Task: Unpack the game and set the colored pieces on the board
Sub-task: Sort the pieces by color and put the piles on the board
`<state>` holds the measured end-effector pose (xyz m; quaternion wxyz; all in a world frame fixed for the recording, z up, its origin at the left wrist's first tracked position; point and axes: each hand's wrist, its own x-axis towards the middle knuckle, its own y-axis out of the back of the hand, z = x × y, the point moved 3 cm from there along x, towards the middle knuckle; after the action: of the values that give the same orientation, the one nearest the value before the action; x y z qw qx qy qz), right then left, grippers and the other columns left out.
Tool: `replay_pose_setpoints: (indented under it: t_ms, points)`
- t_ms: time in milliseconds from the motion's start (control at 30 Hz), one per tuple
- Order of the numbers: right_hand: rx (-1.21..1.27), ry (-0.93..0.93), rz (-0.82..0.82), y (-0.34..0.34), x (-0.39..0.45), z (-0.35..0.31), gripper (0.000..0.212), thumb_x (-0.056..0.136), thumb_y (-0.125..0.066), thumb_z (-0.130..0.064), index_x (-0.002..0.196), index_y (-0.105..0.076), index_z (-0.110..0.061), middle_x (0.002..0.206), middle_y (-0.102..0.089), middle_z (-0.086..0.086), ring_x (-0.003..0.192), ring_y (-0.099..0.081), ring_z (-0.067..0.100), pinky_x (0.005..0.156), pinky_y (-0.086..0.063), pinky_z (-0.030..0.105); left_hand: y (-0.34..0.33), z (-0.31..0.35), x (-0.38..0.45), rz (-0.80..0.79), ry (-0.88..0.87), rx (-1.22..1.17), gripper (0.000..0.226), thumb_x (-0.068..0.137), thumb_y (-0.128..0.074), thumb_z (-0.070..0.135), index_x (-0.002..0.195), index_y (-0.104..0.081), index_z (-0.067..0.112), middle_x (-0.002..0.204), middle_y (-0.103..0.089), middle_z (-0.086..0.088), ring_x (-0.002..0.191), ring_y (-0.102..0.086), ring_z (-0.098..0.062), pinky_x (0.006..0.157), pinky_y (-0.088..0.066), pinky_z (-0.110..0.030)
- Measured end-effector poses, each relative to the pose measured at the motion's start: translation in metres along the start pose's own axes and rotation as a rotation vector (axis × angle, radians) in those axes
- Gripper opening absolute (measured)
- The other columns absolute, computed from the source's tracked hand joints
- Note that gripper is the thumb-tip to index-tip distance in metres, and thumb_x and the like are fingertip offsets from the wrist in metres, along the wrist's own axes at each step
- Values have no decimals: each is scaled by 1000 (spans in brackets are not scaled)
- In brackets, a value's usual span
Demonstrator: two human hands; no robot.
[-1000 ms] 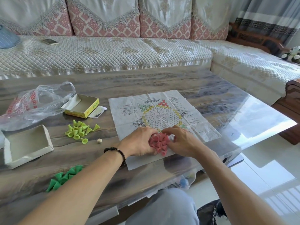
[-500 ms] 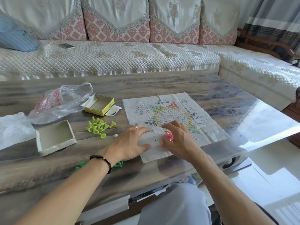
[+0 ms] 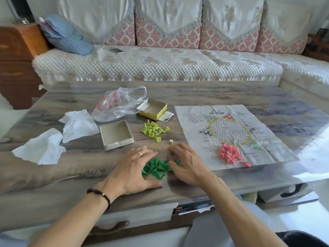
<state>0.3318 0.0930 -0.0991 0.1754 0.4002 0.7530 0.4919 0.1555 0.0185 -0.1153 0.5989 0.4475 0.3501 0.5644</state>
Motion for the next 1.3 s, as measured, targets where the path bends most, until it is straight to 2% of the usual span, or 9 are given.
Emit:
replay_pose_setpoints:
  t_ms: [100, 200, 300, 467, 633, 767, 933, 1067, 1300]
  points:
    - [-1, 19, -60, -7, -4, -1, 62, 76, -48, -40, 134, -48, -19, 131, -51, -3, 120, -46, 16, 102, -38, 30, -10, -1, 2, 61, -23, -33, 82, 79, -35, 79, 143, -42, 29, 150, -38, 9, 144, -21, -10, 120, -11, -32]
    - [9, 55, -61, -10, -7, 1, 66, 74, -54, -40, 137, -46, -22, 136, -48, -7, 124, -45, 13, 105, -35, 25, -10, -1, 12, 117, -47, -50, 67, 85, -34, 66, 131, -55, 23, 141, -50, 4, 138, -36, -16, 113, -22, -28]
    - [-22, 89, -28, -14, -7, 0, 64, 78, -55, -45, 139, -44, -25, 136, -46, -8, 124, -44, 14, 106, -34, 27, -6, -2, 17, 138, -54, -49, 52, 90, -52, 50, 133, -52, 21, 139, -51, 3, 135, -39, -17, 108, -28, -27]
    - [-89, 119, 6, -20, 5, 0, 53, 88, -51, -53, 135, -48, -29, 134, -49, -7, 123, -43, 15, 105, -35, 32, -6, -7, 17, 196, -120, 7, 43, 87, -45, 52, 110, -64, 21, 114, -62, 9, 108, -52, -14, 92, -40, -28]
    - [28, 111, 148, -23, 12, 5, 23, 84, -63, -31, 101, -67, -16, 114, -62, -4, 107, -55, 19, 92, -46, 37, -5, -13, 20, 234, -98, 37, 37, 85, -46, 54, 104, -56, 24, 104, -60, 9, 101, -52, -15, 86, -42, -33]
    - [-159, 121, 223, -25, 9, 4, 31, 85, -56, -39, 109, -63, -22, 107, -61, -5, 100, -53, 20, 82, -46, 36, -7, -12, 24, 246, -154, 106, 38, 88, -43, 51, 110, -60, 25, 106, -59, 9, 101, -50, -15, 87, -42, -34]
    - [-254, 126, 258, -25, 10, -1, 22, 91, -47, -37, 93, -64, -22, 91, -56, -2, 86, -54, 20, 62, -47, 37, -5, -11, 25, 305, -152, 96, 20, 90, -47, 38, 87, -58, 22, 81, -52, 6, 75, -53, -19, 61, -46, -36]
    - [-284, 50, 340, -22, 18, -2, 20, 88, -55, -28, 76, -54, -13, 76, -56, 2, 56, -53, 29, 43, -37, 32, -3, -6, 25, 355, -119, 136, 17, 86, -61, 30, 75, -52, 20, 65, -51, 5, 57, -53, -22, 47, -36, -29]
    - [-325, -6, 364, -19, 23, -5, 36, 80, -54, -32, 56, -31, -17, 51, -36, -3, 42, -30, 25, 41, -25, 27, -1, -3, 26, 393, -52, 198, 29, 83, -62, 34, 63, -46, 20, 57, -48, 7, 58, -50, -18, 44, -37, -29]
